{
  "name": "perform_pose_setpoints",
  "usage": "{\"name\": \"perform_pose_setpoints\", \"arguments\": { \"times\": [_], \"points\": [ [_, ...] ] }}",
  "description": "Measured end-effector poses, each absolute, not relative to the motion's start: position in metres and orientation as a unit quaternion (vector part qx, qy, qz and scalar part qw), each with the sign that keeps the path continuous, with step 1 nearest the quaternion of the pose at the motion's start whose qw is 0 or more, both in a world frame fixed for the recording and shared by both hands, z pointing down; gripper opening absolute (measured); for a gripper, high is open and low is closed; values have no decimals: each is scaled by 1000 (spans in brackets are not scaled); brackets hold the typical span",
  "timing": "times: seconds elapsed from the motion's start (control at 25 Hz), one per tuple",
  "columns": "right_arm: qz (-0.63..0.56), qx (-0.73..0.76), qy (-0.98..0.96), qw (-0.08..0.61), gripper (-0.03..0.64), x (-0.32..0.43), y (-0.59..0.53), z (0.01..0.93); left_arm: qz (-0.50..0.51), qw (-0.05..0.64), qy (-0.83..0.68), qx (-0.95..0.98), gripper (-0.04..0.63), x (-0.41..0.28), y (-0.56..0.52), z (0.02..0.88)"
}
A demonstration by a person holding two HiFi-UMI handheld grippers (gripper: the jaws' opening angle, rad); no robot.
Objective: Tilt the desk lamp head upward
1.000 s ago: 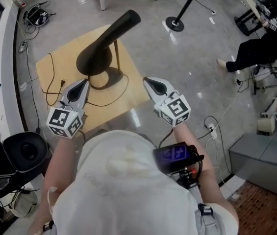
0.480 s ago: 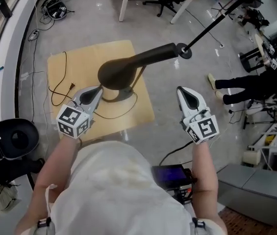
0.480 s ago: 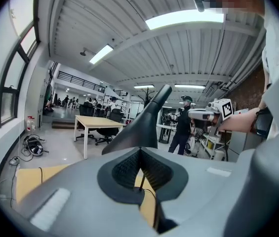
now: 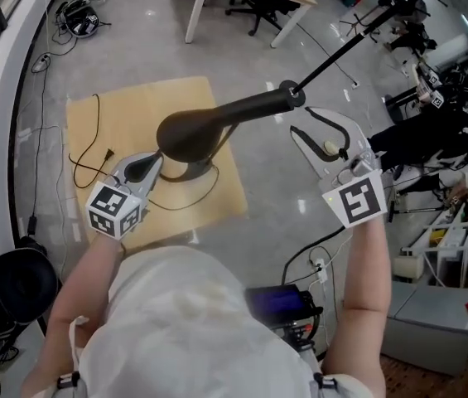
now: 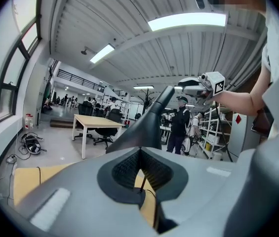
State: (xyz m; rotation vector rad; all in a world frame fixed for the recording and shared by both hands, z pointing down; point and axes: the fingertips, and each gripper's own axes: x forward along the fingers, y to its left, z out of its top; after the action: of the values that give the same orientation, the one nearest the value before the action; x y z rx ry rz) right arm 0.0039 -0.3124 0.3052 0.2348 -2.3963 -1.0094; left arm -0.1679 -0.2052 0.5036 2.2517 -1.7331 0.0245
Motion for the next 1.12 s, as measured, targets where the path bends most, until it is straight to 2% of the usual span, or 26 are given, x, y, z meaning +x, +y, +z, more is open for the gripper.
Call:
{"name": "perform_pose_setpoints", "arguments": {
  "times": [0.16,0.28,0.52,0.72,0.8,0.96,1.12],
  "points": [
    [-507,27,-780,365,238,-12,-324,323,8,149,-600,786,2,-163,-209,502],
    [-565,4,-714,414,284,-18,-333,339,8,151,-600,786,2,-163,-210,506],
    [-611,-24,-641,464,299,-33,-340,346,5,154,-606,781,2,-179,-207,510],
    [-651,-51,-572,497,270,-34,-342,349,12,175,-600,781,9,-184,-215,524],
    [-657,-56,-559,502,242,-32,-342,353,12,197,-589,783,45,-181,-218,535],
    [-654,-52,-558,509,241,-31,-342,355,1,238,-566,790,111,-172,-225,551],
    [-652,-49,-558,511,241,-30,-343,355,-54,288,-530,796,217,-166,-231,552]
  ]
}}
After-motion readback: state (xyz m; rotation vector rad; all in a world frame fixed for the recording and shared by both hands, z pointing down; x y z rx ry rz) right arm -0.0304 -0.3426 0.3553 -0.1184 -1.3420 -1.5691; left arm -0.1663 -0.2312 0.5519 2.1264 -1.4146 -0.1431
